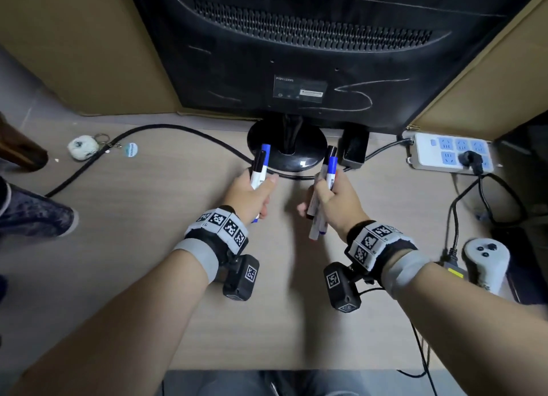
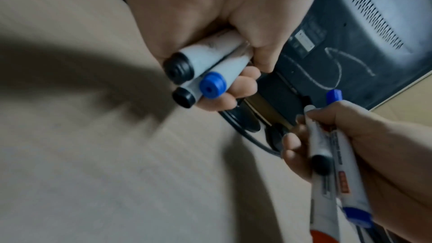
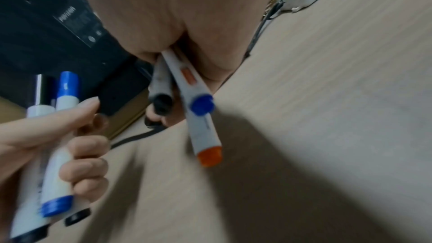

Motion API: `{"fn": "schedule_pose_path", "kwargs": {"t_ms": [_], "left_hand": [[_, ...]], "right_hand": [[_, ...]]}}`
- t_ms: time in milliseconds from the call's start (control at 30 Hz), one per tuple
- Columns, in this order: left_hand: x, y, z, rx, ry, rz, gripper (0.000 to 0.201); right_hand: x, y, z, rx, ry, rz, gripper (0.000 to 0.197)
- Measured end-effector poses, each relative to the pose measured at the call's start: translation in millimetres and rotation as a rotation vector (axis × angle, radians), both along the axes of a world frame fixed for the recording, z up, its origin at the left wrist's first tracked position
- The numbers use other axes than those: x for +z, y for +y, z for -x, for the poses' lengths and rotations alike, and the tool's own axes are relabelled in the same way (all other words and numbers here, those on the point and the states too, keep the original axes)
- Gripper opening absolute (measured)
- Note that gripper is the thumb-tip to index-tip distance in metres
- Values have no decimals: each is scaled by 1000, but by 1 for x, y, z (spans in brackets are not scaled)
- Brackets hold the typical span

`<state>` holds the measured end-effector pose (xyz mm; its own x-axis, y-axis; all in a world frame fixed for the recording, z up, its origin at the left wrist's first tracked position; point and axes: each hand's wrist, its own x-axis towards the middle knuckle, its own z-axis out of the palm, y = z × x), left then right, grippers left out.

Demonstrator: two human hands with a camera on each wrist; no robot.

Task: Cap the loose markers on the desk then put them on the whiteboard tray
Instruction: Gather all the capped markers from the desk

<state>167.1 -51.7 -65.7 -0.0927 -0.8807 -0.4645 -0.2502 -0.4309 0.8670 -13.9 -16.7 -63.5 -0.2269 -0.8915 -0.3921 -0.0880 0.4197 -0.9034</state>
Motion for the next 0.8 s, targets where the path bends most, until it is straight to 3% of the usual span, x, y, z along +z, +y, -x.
{"fn": "schedule_pose_path", "kwargs": {"t_ms": [133, 300, 400, 433, 567, 700, 800], "left_hand": [[-9, -2, -7, 37, 53, 54, 17], [-11, 15, -19, 92, 127, 187, 18], [-12, 31, -28, 104, 156, 279, 13], [-13, 38, -30, 105, 152, 305, 16], [-17, 80, -41, 127, 143, 371, 26], [-16, 143, -59, 199, 151, 444, 25], [-11, 199, -80, 248, 135, 490, 21]], "right_hand": [[-2, -9, -11, 17, -126, 100, 9], [1, -7, -17, 232, -63, 302, 21], [6, 1, -21, 328, -70, 372, 71], [8, 7, -24, 353, -67, 392, 78], [11, 38, -37, 402, -68, 472, 62], [10, 84, -60, 426, -129, 501, 31], [9, 124, -87, 520, -137, 529, 23]]}}
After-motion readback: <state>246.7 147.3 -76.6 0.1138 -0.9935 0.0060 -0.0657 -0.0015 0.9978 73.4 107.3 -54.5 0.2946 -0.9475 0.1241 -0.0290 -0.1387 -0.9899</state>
